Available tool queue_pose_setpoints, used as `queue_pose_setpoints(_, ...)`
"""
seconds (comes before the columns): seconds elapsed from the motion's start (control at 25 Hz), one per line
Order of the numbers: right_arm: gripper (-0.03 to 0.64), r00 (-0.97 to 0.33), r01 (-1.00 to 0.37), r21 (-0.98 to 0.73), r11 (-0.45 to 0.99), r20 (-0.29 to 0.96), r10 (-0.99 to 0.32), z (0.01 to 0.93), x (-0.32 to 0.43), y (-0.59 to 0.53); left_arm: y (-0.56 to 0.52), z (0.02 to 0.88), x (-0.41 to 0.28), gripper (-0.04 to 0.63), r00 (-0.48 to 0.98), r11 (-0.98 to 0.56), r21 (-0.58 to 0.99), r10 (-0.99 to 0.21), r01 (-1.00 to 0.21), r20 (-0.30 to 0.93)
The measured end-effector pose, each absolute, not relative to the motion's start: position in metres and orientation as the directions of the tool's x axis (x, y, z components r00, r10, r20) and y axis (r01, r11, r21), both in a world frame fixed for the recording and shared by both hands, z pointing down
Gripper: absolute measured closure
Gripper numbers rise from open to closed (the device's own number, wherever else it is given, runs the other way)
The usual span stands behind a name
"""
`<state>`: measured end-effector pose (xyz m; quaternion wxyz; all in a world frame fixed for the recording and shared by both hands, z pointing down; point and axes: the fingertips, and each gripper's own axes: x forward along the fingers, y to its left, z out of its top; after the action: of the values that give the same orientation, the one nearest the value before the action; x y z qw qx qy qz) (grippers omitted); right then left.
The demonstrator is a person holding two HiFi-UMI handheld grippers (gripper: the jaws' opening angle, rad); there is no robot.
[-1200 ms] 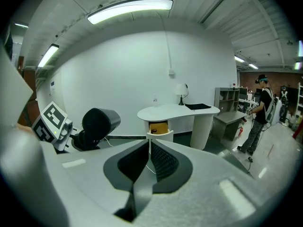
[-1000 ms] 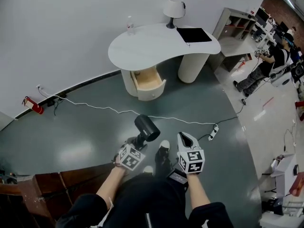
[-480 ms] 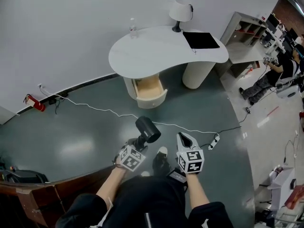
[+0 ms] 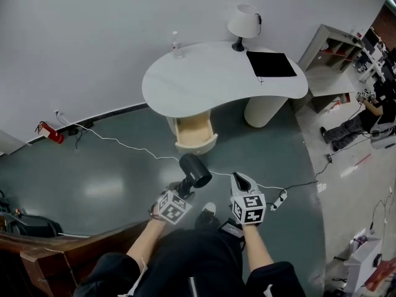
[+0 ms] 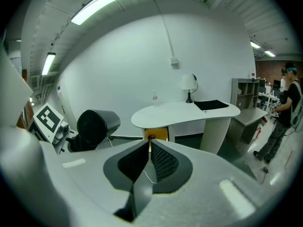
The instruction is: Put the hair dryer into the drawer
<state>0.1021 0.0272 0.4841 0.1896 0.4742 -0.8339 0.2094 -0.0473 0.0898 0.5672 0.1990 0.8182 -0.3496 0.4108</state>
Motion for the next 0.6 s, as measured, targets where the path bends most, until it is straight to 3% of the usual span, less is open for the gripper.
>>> queue_pose_setpoints(0.6,0.611,-0.534,-0.837,-0.212,0.505,0.521,-0.666,0.498,0.145,-0.054,0.022,0.581,-0.01,0.414,0.374,-0.638,0.038,-0.4,-0.769,0.837)
